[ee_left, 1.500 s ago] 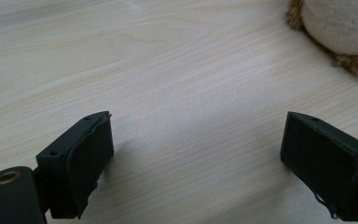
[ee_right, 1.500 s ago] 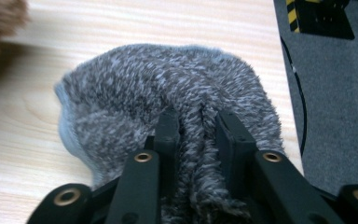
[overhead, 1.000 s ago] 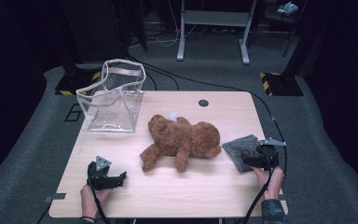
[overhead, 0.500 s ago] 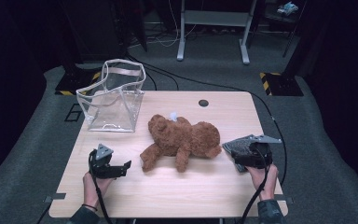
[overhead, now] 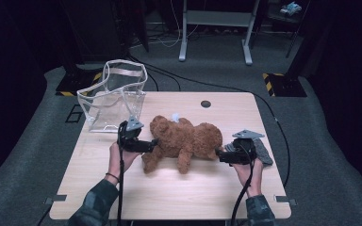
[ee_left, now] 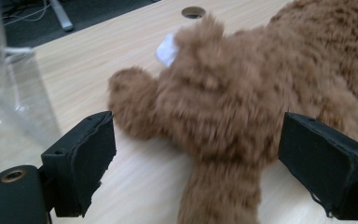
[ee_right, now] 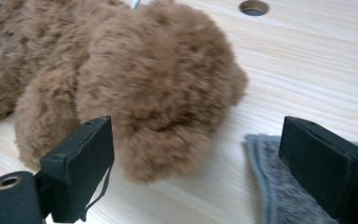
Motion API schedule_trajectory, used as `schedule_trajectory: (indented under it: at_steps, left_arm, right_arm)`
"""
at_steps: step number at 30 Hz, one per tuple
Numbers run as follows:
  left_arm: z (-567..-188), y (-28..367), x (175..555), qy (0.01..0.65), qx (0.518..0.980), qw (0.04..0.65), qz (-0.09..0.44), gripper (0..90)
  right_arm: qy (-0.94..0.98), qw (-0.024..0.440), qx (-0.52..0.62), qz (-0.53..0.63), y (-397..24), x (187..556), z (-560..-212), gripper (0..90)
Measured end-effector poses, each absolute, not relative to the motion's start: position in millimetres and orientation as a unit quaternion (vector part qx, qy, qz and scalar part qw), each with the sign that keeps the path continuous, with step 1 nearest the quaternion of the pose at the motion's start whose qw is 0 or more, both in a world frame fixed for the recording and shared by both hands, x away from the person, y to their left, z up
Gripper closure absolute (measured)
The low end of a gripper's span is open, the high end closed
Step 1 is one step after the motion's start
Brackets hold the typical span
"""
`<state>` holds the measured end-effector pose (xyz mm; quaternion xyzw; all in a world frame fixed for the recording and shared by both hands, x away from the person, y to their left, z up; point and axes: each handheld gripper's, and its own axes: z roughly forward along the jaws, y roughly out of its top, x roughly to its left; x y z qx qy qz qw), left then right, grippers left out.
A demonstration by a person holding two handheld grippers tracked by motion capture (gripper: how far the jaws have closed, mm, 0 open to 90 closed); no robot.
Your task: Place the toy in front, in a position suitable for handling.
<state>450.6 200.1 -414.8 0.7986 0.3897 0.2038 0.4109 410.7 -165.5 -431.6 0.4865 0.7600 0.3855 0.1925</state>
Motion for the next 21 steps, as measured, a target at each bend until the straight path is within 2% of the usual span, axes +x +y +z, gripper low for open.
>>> schedule_trajectory:
  at_steps: [5, 14, 18, 20, 21]
  left_arm:
    - [-408.5, 174.1, 479.1, 0.381, 0.813, 0.395, 0.193, 15.3]
    - [-413.9, 158.8, 498.3, 0.378, 0.821, 0.382, 0.193, 18.0]
    - [-422.2, 159.0, 502.9, 0.374, 0.828, 0.383, 0.169, 31.7]
    - [-424.5, 159.1, 503.8, 0.374, 0.825, 0.393, 0.159, 40.5]
    - [-425.1, 159.1, 503.5, 0.374, 0.824, 0.397, 0.152, 45.5]
  right_arm:
    - [0.772, 0.186, 0.478, 0.376, -148.2, 418.5, -436.2, 7.0]
    - [0.777, 0.174, 0.489, 0.357, -136.7, 428.6, -447.4, 7.2]
    - [0.780, 0.177, 0.490, 0.347, -134.8, 431.1, -453.4, 15.8]
    - [0.783, 0.167, 0.489, 0.346, -134.0, 431.3, -455.8, 28.8]
    - [0.781, 0.169, 0.491, 0.345, -133.5, 430.6, -456.3, 30.1]
